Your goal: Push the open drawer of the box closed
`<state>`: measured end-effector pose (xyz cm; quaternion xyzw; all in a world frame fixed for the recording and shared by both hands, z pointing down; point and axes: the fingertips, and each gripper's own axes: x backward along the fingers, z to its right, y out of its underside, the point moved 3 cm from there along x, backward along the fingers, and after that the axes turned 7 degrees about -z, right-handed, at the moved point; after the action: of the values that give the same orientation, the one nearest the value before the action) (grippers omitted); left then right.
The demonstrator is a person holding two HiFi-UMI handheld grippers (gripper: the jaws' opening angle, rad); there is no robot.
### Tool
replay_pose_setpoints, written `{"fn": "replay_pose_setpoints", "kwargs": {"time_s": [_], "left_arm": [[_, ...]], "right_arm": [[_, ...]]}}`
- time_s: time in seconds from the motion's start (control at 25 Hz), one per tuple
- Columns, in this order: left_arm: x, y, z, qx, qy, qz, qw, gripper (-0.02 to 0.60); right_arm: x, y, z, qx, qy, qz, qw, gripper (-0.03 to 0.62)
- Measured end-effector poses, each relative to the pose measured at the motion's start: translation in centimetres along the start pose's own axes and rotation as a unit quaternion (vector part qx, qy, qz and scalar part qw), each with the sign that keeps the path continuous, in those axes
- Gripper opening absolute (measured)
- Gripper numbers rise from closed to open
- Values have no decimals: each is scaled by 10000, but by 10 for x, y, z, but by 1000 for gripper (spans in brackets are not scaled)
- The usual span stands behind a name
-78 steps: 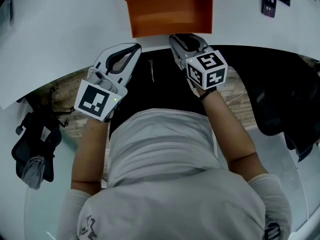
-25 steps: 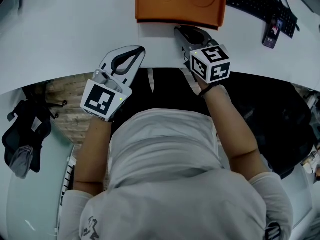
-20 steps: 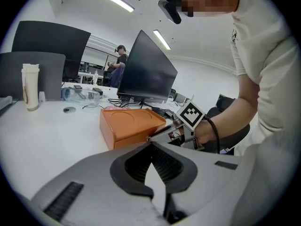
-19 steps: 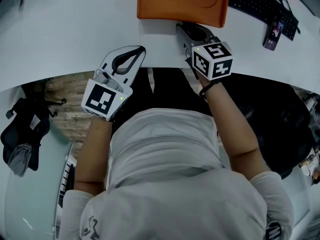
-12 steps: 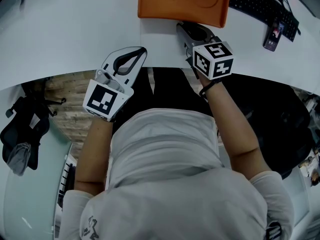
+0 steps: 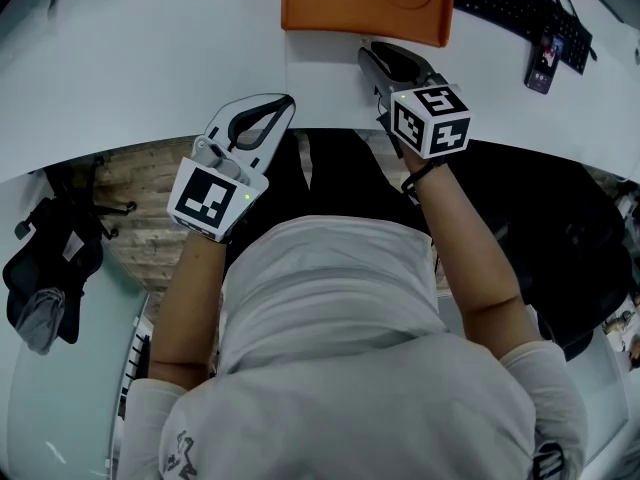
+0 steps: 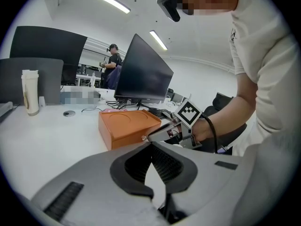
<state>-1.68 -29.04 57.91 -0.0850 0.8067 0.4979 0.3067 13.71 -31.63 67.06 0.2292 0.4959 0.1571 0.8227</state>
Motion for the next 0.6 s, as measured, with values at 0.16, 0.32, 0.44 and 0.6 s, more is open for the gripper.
{"fn": "replay_pose_setpoints", "kwargs": {"time_s": [0.16, 0.32, 0.44, 0.6], "left_arm": [[20, -3, 11, -169, 39, 18, 9998, -2], [47, -5, 19, -333, 14, 130, 9994, -2], [67, -3, 24, -498, 18, 145, 9987, -2], [96, -6, 25, -720, -58, 312, 9969, -2]], "right_arm": [[18, -2, -12, 92, 86, 121, 9998, 89], [41, -7, -28, 200, 215, 336, 9990, 89], [60, -8, -47, 283, 273, 422, 9983, 89], [89, -7, -74, 447, 384, 545, 9968, 89]]}}
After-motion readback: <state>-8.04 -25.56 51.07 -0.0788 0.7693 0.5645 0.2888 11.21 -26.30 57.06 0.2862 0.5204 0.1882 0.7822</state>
